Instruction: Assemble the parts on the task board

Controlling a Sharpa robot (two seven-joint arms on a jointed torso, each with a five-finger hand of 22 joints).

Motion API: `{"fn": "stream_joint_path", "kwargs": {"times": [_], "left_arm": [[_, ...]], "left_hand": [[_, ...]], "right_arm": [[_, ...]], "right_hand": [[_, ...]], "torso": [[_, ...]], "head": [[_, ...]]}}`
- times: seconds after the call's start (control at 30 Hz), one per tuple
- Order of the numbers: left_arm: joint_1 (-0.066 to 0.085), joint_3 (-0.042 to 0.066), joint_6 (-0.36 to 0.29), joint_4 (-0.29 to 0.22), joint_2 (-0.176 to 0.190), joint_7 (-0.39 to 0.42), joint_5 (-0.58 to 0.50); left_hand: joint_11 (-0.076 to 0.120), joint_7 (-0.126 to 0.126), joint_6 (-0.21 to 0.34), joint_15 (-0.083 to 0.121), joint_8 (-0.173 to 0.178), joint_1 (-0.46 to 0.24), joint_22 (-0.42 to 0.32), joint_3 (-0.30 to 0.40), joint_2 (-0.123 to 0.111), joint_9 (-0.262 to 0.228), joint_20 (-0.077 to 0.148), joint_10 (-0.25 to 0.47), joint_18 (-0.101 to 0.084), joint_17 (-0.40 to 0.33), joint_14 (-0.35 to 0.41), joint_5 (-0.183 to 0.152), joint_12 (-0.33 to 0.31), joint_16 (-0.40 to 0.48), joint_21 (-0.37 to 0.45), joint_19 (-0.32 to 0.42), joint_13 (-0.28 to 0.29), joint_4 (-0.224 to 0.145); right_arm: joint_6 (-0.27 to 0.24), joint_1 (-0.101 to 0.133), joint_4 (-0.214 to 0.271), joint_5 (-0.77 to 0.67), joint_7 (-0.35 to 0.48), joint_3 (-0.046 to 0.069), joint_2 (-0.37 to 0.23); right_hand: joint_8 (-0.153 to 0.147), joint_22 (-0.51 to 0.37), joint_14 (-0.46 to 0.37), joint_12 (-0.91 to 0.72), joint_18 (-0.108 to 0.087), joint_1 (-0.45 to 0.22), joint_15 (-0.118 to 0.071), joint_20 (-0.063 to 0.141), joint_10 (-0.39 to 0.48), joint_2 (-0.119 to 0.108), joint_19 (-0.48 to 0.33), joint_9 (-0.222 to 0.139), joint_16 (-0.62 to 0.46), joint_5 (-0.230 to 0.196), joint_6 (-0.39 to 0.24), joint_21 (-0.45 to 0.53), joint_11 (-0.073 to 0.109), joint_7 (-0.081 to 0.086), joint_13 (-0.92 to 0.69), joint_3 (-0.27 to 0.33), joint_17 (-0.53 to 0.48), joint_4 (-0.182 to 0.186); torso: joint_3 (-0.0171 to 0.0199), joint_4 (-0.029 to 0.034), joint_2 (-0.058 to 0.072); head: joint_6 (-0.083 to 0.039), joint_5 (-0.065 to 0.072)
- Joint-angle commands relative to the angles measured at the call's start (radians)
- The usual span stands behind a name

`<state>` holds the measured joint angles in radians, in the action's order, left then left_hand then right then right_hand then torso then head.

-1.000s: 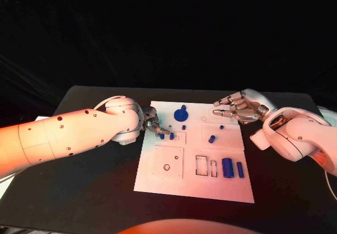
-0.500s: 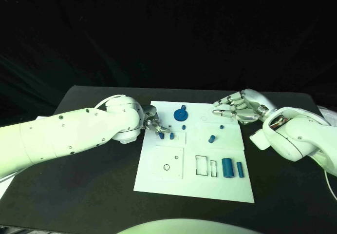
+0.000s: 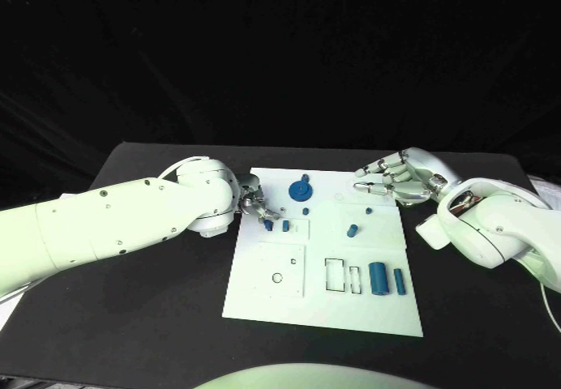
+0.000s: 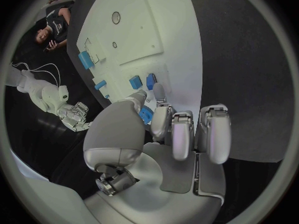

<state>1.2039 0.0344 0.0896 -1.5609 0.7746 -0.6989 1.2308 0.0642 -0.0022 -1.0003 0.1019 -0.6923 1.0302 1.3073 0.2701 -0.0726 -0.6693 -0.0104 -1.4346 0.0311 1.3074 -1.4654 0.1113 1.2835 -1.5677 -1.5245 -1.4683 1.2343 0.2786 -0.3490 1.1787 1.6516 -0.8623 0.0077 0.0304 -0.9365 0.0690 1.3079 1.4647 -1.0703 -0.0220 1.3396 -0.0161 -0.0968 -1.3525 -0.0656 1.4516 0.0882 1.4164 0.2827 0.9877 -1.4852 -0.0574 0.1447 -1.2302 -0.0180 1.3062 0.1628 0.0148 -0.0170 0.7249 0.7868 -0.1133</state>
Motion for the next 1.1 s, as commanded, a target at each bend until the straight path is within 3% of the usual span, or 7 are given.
{"fn": "stream_joint_path", "kwargs": {"times": [0.03,0.77,1.1], "left_arm": [[0.001,0.001,0.023,0.002,-0.003,-0.051,-0.009],[0.001,0.0,0.039,0.006,-0.012,-0.051,-0.014],[0.001,0.0,0.049,0.007,-0.011,-0.052,-0.014]], "left_hand": [[-0.001,0.002,0.003,0.007,-0.002,0.013,0.226,0.004,-0.002,0.001,0.006,0.001,-0.017,0.263,-0.105,0.003,-0.007,-0.003,0.004,-0.077,-0.002,-0.004],[-0.002,0.002,0.006,0.007,-0.002,0.032,0.225,0.005,-0.008,0.002,0.006,0.002,-0.016,0.263,-0.105,0.003,-0.009,-0.003,0.005,-0.076,-0.004,-0.01],[-0.001,0.001,0.012,0.007,-0.001,0.085,0.224,0.026,-0.019,0.005,0.006,0.005,-0.016,0.263,-0.105,0.003,-0.013,-0.003,0.008,-0.075,-0.006,-0.029]], "right_arm": [[0.013,-0.001,0.002,-0.003,0.005,0.0,0.0],[0.014,-0.001,0.002,-0.003,0.005,0.0,0.0],[0.014,-0.001,0.002,-0.003,0.005,0.0,0.0]], "right_hand": [[0.002,0.1,0.049,-0.001,-0.02,-0.008,-0.001,0.002,0.003,0.004,-0.007,0.001,-0.006,0.004,0.003,0.007,0.002,-0.002,-0.002,0.005,-0.001,-0.002],[0.002,0.101,0.049,-0.003,-0.02,-0.007,-0.001,0.002,0.003,0.006,-0.007,0.001,-0.006,0.006,0.004,0.007,0.002,-0.002,-0.002,0.005,-0.001,-0.002],[0.002,0.101,0.049,-0.003,-0.02,-0.007,-0.001,0.002,0.003,0.006,-0.007,0.001,-0.006,0.006,0.004,0.007,0.002,-0.002,-0.002,0.005,-0.001,-0.002]], "torso": [[-0.0008,0.0004,0.0],[-0.0011,0.0008,0.0],[-0.0012,0.0014,0.0]], "head": [[0.001,0.0],[0.007,0.0],[0.008,0.0]]}}
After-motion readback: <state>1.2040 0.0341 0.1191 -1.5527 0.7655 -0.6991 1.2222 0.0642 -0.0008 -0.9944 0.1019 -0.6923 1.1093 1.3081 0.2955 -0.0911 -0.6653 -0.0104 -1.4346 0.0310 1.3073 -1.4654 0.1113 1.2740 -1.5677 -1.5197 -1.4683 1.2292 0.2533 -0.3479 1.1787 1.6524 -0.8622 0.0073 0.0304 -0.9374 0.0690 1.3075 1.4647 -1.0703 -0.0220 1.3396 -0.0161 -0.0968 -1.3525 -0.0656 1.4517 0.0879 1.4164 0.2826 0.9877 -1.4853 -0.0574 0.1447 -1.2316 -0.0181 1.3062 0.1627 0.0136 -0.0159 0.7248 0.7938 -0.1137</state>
